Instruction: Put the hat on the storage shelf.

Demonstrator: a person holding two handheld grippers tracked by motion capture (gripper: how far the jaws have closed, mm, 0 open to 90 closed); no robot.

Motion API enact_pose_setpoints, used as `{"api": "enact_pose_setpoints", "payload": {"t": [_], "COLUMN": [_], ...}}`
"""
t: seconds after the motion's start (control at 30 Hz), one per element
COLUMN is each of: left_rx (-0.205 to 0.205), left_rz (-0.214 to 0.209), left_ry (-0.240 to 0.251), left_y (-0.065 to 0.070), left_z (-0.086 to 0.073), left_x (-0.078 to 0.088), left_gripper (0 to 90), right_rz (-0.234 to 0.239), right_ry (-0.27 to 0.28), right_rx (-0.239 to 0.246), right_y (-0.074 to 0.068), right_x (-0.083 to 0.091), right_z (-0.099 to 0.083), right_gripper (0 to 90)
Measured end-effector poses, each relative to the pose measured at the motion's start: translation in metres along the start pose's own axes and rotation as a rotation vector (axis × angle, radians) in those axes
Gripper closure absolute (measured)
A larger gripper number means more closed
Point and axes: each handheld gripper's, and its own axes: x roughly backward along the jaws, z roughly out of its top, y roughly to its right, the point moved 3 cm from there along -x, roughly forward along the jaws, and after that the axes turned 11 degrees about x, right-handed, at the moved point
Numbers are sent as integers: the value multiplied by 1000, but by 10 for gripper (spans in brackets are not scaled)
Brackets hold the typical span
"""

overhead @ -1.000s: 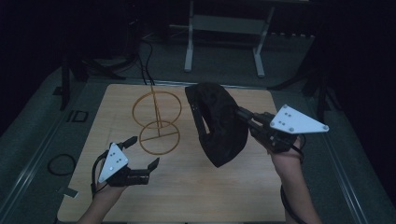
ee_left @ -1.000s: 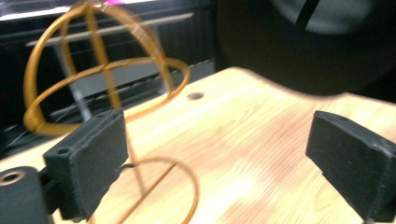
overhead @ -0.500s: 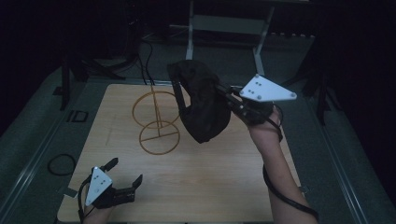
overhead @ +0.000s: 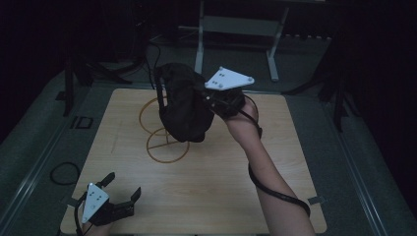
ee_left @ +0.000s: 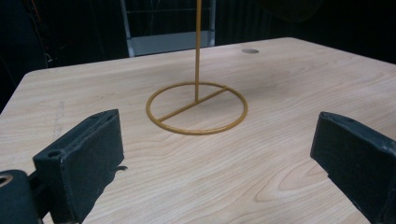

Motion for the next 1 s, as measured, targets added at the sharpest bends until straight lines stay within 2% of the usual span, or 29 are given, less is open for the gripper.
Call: {"api": "enact_pose_setpoints", "payload": {"t": [0.27,0.43,0.5,0.63,0.77,1.0], "left_rx": [15,4,9,4,3,5], "left_rz": [-12,-26,-39,-55,-61,-76], "left_ry": [-22,-22,-7,5,-3,-20], "left_y": [-1,0,1,1,2,5], "left_z": [-5,-6,-5,-4,-5,-8], "left_x": [-1,-1,0,1,0,-3], "left_gripper": [30,30,30,30,30,30], "right_rz": [68,94,105,119,142,165], "right_ry": [-57,-76,-82,-99,-108,-98], "right_rx": [-8,-31,-41,-54,-89,-125], "right_y": [-15,-21,-23,-26,-27,-29], "right_x": [-41,-63,-70,-81,-90,-94], "right_z": [-4,-5,-6,-9,-14,-17], "right_gripper": [879,878,878,876,872,852]}}
